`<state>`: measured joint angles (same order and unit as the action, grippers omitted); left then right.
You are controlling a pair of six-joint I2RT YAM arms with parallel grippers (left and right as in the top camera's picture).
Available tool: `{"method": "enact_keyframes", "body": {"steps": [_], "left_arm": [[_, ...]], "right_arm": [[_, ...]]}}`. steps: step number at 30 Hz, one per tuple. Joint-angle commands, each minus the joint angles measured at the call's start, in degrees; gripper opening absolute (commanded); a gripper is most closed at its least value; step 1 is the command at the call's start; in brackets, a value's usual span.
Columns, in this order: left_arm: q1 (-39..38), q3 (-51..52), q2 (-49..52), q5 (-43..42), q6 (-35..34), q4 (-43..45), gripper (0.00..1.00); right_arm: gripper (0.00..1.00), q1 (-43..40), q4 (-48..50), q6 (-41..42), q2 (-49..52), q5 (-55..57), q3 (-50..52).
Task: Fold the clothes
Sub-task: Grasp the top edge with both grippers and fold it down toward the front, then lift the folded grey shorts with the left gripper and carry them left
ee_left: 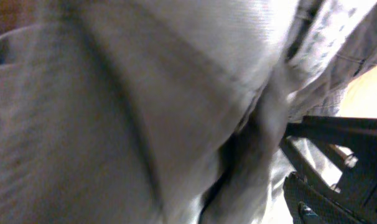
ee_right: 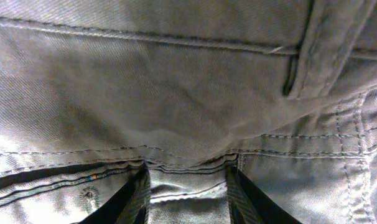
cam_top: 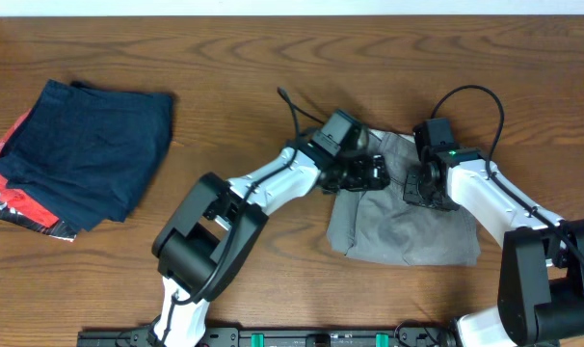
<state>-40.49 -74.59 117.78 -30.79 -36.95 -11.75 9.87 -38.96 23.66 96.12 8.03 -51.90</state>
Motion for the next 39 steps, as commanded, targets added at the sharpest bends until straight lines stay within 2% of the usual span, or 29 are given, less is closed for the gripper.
{"method": "enact_keyframes", "body": {"steps": [1,3,6,8,11,15,22,27,32,39], "left_arm": [[-2.5,2.4,4.2,3.0,-2.2,1.0,0.91],[-3.1,2.4,4.2,3.3,-2.2,1.8,0.69],[-3.2,2.4,4.2,4.5,-2.2,1.8,0.26],[-2.9,2.4,4.2,4.5,-2.1,1.8,0.15],[-2.1,2.4,3.6,4.5,1.0,1.3,0.06],[0.3,2.4,1.2,6.0,5.5,-1.1,0.06],[10.4,2.4,-9.3,16.8,14.3,-10.7,0.06],[23.7,2.3,-21.4,22.0,19.6,-16.0,0.06],[40.7,2.2,-31.3,24.0,21.9,-14.8,0.06],[62.8,2.3,-34.4,24.0,21.9,-12.8,0.06]], "right_arm": [[0.4,0.3,-0.7,-1.0,1.4,-4.0,2.3],[0.4,0.3,-0.9,-1.0,1.4,-4.0,2.3],[0.4,0.3,-1.1,-1.0,1.4,-4.0,2.3],[0.4,0.3,-1.1,-1.0,1.4,-4.0,2.3],[0.4,0.3,-2.2,-1.0,0.9,-4.0,1.4],[0.42,0.0,-8.2,-1.8,-1.5,-4.0,-4.0],[0.46,-2.1,-17.2,-6.5,-10.2,-3.4,-16.5],[0.45,-3.3,-19.2,-6.6,-15.7,-3.4,-19.2],[0.45,-3.3,-22.2,-6.6,-17.0,-3.4,-19.2],[0.45,-3.3,-22.6,-6.5,-17.0,-3.9,-19.1]]}}
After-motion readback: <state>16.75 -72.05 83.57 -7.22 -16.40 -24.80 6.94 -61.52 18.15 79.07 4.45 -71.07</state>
